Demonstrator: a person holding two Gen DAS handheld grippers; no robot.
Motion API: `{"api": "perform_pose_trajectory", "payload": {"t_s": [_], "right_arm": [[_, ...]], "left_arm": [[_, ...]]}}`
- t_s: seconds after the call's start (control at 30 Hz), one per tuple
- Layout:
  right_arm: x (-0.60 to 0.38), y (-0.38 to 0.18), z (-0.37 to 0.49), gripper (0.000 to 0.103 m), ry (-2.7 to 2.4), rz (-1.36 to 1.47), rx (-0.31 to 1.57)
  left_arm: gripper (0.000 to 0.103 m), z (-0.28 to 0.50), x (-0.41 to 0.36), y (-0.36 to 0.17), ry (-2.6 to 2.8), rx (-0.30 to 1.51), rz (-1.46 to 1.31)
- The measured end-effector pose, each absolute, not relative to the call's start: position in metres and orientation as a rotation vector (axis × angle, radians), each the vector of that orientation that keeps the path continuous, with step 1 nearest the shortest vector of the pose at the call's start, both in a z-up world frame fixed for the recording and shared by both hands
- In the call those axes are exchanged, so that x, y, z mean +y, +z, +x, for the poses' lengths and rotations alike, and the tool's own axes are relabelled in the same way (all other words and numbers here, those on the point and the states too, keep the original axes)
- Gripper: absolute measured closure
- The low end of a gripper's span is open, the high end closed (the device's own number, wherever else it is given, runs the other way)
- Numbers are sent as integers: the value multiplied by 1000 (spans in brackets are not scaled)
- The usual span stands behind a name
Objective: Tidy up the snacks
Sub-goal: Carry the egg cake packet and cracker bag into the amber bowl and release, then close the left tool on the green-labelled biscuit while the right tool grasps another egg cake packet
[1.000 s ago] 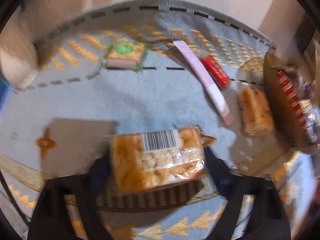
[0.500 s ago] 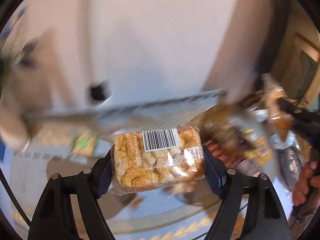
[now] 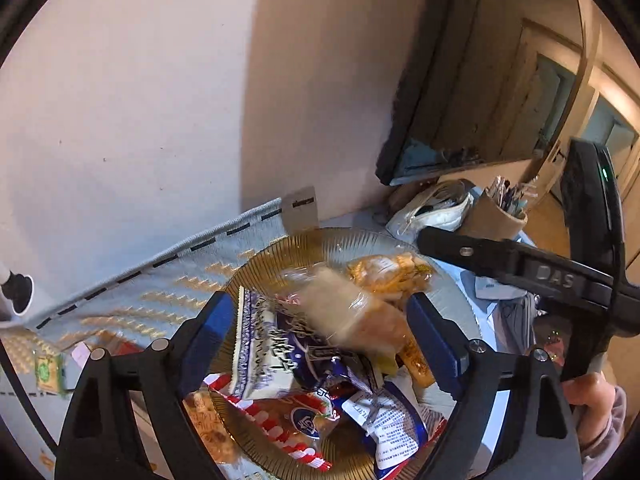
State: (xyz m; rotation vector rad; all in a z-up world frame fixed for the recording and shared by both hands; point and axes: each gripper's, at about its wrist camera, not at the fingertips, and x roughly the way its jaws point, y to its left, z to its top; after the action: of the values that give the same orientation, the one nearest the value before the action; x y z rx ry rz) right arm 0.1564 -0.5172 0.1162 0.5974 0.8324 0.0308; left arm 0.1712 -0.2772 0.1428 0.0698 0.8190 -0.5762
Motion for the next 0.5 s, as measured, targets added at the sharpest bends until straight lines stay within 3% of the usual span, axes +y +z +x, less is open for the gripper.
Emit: {"api": "perform_pose_trajectory", "payload": {"t_s": [0.5], "right_arm": [[-445,147,139,13,112,622,763]], "left_arm": [[15,181,-171,140,-368,817,39]]}}
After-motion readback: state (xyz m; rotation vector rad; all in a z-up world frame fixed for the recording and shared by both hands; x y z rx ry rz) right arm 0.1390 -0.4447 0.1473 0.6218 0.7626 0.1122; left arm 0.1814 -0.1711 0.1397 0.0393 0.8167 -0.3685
